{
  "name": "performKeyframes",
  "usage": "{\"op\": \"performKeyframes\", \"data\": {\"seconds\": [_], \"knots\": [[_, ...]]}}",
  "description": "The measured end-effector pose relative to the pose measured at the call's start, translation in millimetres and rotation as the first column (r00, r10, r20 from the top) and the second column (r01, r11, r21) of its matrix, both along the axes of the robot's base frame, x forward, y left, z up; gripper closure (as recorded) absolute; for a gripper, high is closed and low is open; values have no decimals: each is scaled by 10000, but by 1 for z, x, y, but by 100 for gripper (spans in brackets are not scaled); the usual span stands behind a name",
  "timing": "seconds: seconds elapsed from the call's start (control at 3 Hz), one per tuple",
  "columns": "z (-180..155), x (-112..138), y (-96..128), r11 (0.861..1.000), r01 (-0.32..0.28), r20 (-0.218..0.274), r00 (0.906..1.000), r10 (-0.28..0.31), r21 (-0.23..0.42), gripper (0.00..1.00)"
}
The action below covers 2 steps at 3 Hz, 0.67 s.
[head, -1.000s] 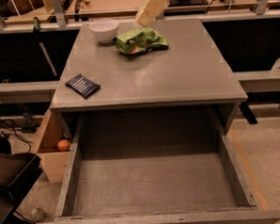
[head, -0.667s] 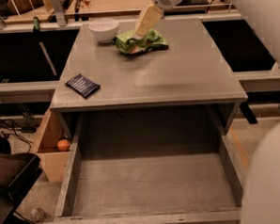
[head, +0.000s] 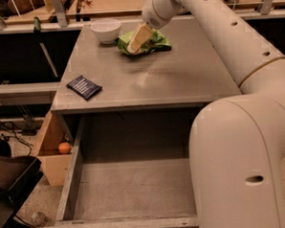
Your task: Place green rice chip bag into top drawer
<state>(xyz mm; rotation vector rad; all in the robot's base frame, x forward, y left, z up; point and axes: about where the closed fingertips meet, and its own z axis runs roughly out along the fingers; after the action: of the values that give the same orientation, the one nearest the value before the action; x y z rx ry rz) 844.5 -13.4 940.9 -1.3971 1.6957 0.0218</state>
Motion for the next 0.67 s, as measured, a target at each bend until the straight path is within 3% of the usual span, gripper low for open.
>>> {"op": "performKeyframes", "data": {"seconds": [0.33, 0.67], "knots": [[-29, 13, 9, 9998, -97, -508, 9986, 107, 188, 0], [-57, 19, 9, 9999, -76, -1083, 9941, 91, 138, 17]]}}
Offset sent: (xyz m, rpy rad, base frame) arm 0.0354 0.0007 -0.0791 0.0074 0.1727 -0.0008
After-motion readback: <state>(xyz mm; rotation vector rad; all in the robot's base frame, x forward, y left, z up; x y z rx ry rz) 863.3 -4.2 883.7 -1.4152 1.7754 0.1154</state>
